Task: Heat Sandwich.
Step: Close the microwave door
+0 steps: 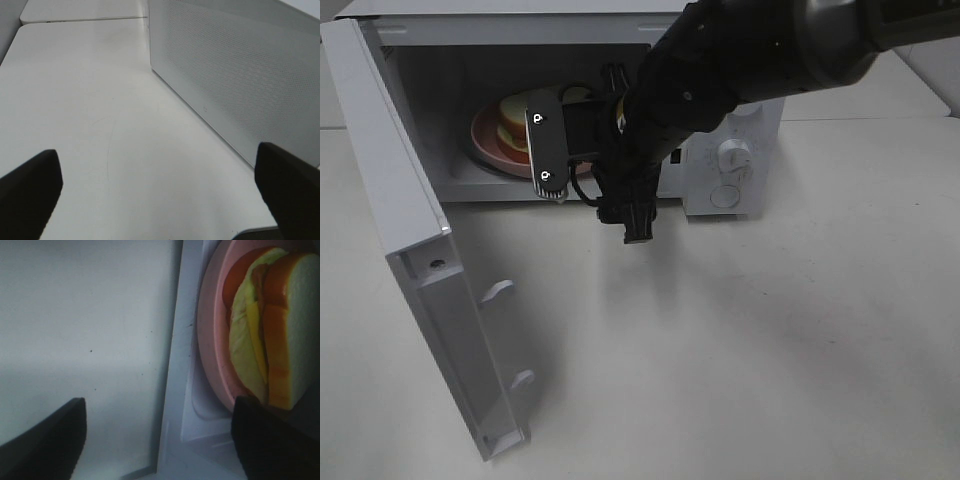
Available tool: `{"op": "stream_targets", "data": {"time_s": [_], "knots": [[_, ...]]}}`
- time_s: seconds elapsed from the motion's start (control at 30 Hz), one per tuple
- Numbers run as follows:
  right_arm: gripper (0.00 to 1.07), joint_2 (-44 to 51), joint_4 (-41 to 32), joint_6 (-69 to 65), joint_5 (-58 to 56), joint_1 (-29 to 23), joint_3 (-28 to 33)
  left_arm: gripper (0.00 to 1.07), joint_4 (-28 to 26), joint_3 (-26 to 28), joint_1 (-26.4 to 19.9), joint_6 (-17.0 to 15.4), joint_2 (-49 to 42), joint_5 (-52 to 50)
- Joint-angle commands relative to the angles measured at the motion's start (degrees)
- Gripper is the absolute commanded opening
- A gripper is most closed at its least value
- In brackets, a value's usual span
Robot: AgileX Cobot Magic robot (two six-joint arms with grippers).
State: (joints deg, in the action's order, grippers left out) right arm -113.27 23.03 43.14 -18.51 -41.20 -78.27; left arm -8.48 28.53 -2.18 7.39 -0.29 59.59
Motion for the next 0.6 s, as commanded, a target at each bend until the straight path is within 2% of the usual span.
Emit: {"op": "stream_targets", "data": {"time_s": [0.03, 0.6], "knots": [[0.76, 2.9, 0.4, -1.5, 0.5, -0.2, 3.0, 1.01, -0.1, -0.2, 0.4, -0.1, -1.1, -0.5], [0.76, 16.5, 0.3, -11.2, 3.3, -0.2, 20.3, 1.01, -0.1, -0.2, 0.4, -0.1, -1.1, -0.5]]}}
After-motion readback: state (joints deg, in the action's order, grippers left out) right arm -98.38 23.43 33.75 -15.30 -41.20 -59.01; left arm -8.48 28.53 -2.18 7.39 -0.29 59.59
